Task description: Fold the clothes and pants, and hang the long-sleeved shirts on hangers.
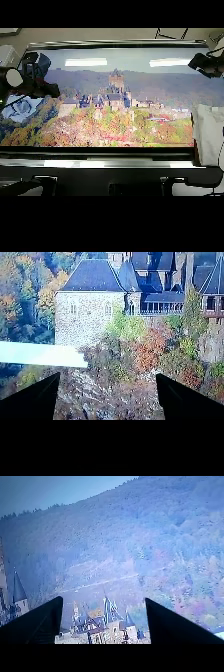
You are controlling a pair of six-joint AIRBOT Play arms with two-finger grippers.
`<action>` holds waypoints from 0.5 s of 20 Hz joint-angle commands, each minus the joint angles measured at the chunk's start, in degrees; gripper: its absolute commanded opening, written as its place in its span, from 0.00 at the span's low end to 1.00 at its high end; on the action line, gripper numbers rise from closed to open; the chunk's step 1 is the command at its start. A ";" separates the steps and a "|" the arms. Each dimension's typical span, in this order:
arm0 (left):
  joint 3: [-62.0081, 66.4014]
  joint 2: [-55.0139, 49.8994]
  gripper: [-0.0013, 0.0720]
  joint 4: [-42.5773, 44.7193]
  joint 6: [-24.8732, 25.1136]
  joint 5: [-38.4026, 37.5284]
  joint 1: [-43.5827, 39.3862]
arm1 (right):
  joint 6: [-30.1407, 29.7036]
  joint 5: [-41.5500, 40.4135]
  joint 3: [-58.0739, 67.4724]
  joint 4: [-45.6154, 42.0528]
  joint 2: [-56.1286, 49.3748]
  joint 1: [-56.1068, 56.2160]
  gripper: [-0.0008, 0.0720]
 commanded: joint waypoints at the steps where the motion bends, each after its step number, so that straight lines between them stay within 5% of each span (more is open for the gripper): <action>1: 2.03 0.04 0.99 4.07 -3.85 0.35 3.54 | -0.90 4.50 -0.04 -0.35 -0.07 0.07 0.84; 5: 7.32 0.04 0.99 -4.50 -8.55 -2.16 24.87 | -6.51 12.76 -0.28 -0.48 -1.01 0.07 0.84; 10: 1.03 -1.73 0.99 -15.61 -7.54 -5.99 49.90 | -6.49 18.64 -0.74 0.33 -3.63 0.07 0.84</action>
